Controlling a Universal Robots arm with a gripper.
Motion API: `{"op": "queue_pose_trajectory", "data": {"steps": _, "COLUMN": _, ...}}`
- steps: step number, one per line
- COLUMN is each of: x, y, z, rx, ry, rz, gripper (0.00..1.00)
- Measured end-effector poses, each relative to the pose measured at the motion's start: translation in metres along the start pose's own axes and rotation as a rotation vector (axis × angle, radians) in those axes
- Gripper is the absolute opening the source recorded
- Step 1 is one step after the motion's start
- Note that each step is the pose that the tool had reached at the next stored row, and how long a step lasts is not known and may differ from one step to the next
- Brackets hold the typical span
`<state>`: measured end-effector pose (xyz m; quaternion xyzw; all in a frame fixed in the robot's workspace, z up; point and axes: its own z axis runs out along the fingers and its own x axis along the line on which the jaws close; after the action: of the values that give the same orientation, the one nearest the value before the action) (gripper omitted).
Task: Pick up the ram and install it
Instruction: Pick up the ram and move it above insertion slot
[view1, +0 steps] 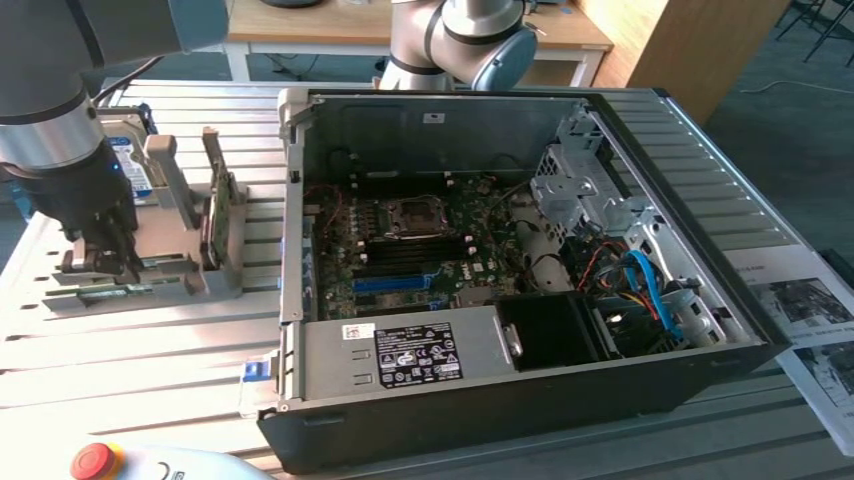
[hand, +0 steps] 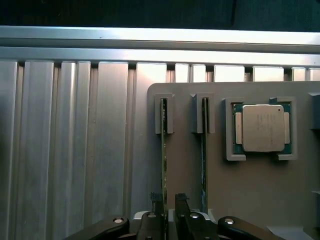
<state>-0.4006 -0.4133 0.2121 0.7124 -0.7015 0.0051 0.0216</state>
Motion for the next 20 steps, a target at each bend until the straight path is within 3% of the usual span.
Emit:
{"op": "queue_pose_trajectory", "data": {"steps": 5, "x": 0.0002, "y": -0.0003, "z": 0.0, "rx": 0.0008, "ry": 0.0006, "rz": -0.025, "gripper": 0.24}}
{"op": "queue_pose_trajectory", "data": {"steps": 20, "x": 0.0, "y": -0.0005, "z": 0.0067, "rx": 0.0009, "ry": 0.0007, "rz": -0.025, "gripper": 0.24}}
